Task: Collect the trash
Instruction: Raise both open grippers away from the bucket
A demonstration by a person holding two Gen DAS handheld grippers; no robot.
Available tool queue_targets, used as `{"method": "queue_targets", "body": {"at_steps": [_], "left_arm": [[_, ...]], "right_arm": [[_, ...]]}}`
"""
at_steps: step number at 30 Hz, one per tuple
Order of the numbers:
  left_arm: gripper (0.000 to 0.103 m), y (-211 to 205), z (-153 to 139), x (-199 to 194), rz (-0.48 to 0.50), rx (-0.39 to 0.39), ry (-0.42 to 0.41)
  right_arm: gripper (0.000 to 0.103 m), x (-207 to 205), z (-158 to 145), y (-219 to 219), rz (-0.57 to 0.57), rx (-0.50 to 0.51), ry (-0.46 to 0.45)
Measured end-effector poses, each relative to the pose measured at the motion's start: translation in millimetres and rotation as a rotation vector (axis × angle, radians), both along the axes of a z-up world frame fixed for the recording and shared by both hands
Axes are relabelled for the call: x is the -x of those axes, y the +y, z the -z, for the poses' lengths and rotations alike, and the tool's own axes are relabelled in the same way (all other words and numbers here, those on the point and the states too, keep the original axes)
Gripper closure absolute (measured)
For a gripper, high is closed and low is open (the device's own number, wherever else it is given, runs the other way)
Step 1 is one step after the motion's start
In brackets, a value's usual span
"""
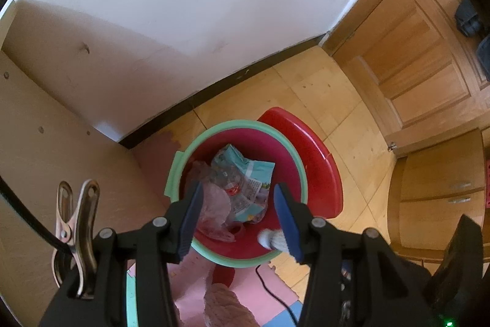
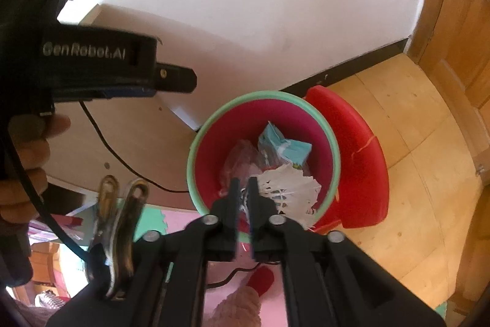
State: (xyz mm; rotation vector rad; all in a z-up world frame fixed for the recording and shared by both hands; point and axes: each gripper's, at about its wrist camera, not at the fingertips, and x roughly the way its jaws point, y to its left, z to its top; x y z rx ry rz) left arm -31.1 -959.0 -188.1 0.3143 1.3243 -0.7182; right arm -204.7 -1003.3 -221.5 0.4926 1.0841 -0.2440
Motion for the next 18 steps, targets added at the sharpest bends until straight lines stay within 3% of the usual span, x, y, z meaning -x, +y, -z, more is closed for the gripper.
{"method": "queue_targets", "body": {"at_steps": [2,6,18], "left_arm": [[0.053,0,0,-1,-0.002,0.002,0.004],[0.053,1,0,0,-0.003,0.002,0.003],[0.053,12,-12,19,0.021,0.031,0.005]], "right_arm": [[0.074,0,-1,-2,0.005,0.012,-0.005],[0.069,0,-9,0,-0.001,0.030,-0.020],[0.069,16,-44,10,-0.003,0.066,-0.088]]}}
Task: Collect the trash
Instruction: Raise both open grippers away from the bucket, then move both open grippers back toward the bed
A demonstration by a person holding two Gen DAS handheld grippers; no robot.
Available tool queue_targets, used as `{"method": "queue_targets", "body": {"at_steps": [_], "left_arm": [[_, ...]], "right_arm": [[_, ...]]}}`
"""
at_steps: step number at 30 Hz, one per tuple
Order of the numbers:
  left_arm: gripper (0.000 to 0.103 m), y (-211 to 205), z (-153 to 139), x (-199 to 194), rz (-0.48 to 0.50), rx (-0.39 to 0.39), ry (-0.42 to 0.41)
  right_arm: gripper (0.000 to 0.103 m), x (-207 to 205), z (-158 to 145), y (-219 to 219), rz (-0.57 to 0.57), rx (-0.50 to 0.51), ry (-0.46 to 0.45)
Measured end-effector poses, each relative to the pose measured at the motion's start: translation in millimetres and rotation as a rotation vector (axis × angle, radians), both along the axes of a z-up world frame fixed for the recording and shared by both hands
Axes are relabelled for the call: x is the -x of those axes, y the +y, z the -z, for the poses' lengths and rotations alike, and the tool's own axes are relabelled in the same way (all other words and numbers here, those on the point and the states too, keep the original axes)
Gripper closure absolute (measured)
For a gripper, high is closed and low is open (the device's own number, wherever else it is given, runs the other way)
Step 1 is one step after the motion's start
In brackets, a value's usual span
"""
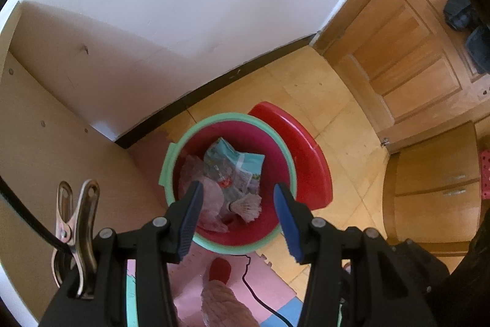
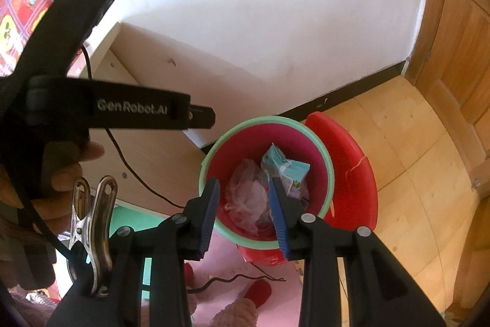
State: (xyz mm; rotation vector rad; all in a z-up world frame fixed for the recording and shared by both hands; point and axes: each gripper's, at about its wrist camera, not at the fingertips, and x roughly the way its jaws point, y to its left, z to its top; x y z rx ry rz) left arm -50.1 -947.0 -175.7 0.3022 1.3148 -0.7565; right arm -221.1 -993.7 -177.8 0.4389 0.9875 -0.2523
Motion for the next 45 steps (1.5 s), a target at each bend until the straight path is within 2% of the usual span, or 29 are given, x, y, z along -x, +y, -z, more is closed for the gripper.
{"method": "queue_targets", "body": {"at_steps": [8,15,26,33,45], "left_arm": [[0.053,14,-22,36,0.049,0.027,-0.002],[0.053,33,-55,67,0.098,0.063,-0.017],[0.053,76,-107,83,0.107,0.131,-0.059],[0.053,117,-143,95,0.106,0.163,-0.096],[0.052,223,-190,108,0.022,0.187,-0.139]], "right_arm": [[0.069,30,-27,10,0.014,0.034,-0.032],[0.069,58,-63,26,0.015,0.071,-0.078],[0.069,81,-108,61,0.044,0.128,-0.161],[0.069,89,-132,91,0.072,0.153,-0.198],[0.069,99,-179,152,0.053,0.166,-0.292]]}}
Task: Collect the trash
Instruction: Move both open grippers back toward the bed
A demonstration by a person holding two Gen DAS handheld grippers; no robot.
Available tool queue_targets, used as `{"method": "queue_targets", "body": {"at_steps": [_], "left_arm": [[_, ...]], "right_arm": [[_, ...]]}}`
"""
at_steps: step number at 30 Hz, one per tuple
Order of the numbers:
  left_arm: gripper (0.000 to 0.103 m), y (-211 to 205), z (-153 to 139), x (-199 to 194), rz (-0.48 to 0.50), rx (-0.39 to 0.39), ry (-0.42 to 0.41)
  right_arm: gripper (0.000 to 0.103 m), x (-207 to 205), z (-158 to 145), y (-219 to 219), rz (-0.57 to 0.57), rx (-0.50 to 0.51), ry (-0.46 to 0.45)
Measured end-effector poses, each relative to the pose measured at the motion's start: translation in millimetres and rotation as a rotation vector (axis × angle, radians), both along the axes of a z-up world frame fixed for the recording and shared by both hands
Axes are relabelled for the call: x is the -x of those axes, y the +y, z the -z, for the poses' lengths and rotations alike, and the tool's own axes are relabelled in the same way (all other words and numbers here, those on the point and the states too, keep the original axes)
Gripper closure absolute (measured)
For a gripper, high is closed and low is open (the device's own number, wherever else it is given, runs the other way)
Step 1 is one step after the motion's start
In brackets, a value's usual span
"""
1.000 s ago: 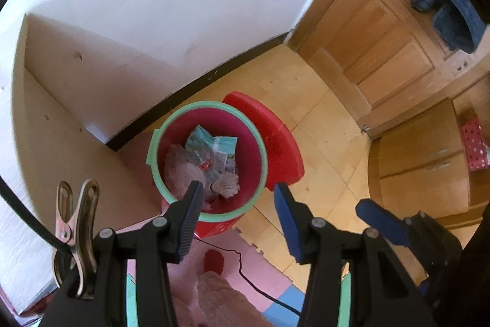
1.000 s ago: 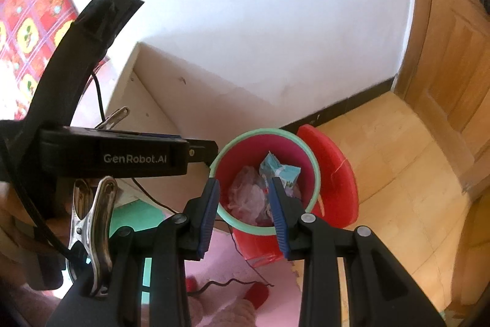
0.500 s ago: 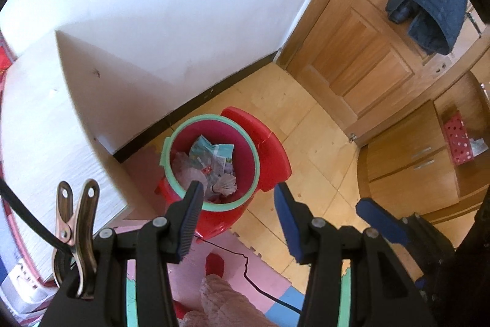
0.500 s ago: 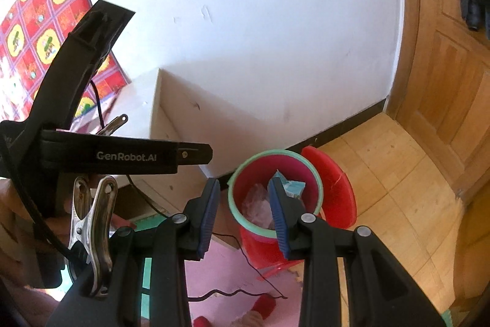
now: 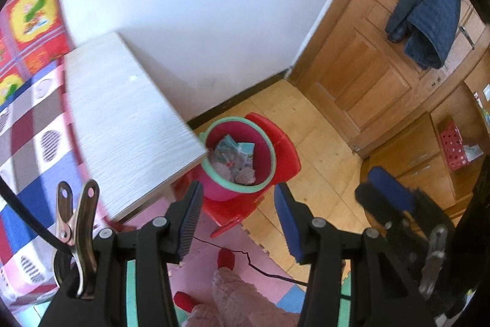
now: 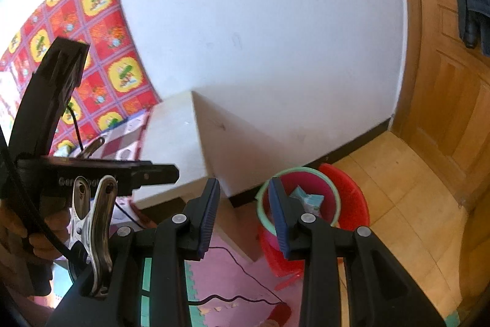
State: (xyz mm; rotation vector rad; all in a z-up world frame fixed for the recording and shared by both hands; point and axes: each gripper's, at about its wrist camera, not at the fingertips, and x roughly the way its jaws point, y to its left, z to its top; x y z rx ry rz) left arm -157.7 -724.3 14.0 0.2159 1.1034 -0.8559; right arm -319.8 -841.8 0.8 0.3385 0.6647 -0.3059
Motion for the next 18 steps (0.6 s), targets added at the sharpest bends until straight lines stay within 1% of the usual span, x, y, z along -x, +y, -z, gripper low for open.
{"method": "queue_targets", "body": {"at_steps": [5,9,14,18], "left_arm": [[0.052,39,-7,5,-0.047,-0.011,-0.020],[0.052,73,-15,7,-0.096,-0.012,-0.029],[0.052,118,-28,8,-0.166,-0.008,-0.045],[0.052,152,-38,5,-0.223,-0.019,-0.066]], "right_arm": [[0.069,-4,-20,34,-0.052,0.022,-0.026],[0.069,-10,-29,57,-0.097,0.012,-0.038],[0.069,-17,-39,91,-0.164,0.034,-0.050],[0.069,-23,-46,115,-0.214,0.035,-0.059]]}}
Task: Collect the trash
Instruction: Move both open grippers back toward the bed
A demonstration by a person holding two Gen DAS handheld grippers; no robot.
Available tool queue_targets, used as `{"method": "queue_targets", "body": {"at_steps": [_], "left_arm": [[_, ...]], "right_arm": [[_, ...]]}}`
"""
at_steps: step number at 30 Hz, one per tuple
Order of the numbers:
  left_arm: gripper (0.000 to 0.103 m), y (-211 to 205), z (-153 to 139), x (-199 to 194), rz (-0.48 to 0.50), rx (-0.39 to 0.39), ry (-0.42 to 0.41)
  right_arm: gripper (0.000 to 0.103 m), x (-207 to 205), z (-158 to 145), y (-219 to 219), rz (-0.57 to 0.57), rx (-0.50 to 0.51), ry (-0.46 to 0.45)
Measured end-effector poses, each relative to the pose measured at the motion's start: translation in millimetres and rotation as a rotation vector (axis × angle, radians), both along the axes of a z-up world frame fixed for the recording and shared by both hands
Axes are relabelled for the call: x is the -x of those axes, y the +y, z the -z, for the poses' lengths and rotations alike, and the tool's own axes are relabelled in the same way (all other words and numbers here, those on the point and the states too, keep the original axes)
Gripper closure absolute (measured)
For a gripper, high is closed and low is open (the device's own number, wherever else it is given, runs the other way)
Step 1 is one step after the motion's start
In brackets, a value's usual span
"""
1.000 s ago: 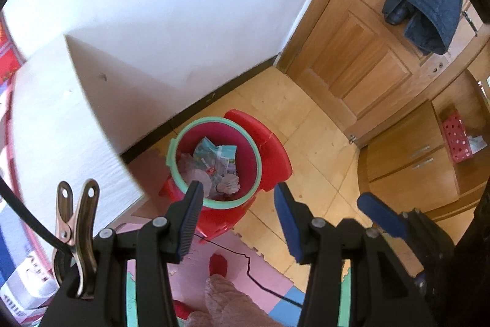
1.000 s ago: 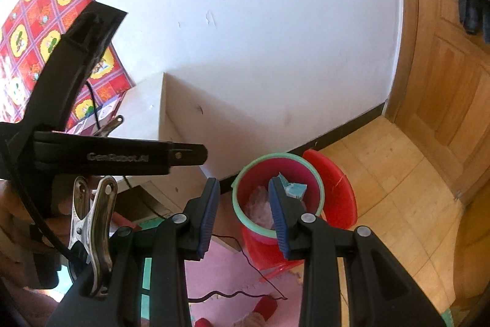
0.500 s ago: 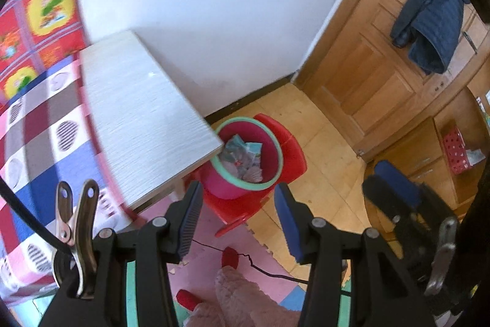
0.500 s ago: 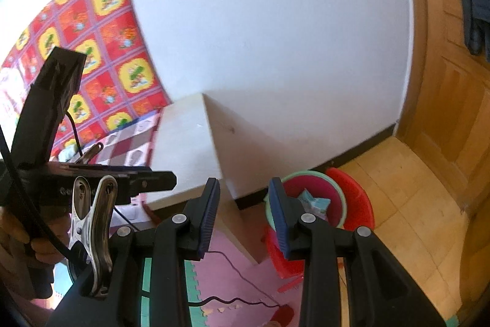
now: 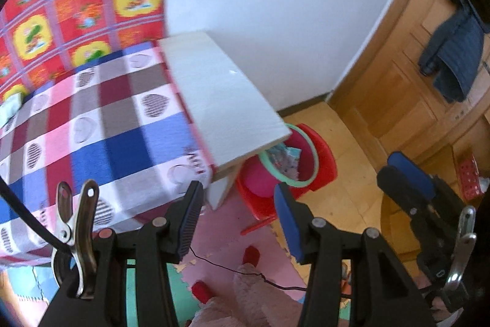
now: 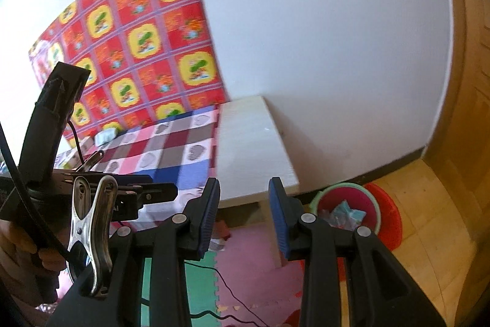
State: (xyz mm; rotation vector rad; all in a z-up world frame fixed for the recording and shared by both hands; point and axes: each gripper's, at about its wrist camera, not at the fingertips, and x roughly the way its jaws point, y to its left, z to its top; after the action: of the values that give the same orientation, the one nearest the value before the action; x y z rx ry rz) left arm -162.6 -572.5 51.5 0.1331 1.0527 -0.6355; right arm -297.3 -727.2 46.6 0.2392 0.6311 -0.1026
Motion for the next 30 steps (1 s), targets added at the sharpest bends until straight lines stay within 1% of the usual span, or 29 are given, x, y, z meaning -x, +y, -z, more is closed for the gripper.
{"method": "queue_targets", "body": {"at_steps": [9,18,24,30], "left_arm": [[0.052,71,-18,-4,-0.128,0.002,-0.036],[0.052,140,-23,-10,-0.273,-0.010,-0.056],[0.052,186,-21,-24,-0.401,-0.015,-0.046],[0.052,222,-17,-51,-0.518,-0.018,-0.030]], "right_arm": [[0.069,-18,-12,58,-0.126,0.013,-0.025],[0.069,-45,-12,119,-0.259,0.012,-0.034],[0.069,-79,-7,149,-0.357,-0.014,-0.003],[0.069,-115,-4,168,-0.443,-0.020,0.004]]}}
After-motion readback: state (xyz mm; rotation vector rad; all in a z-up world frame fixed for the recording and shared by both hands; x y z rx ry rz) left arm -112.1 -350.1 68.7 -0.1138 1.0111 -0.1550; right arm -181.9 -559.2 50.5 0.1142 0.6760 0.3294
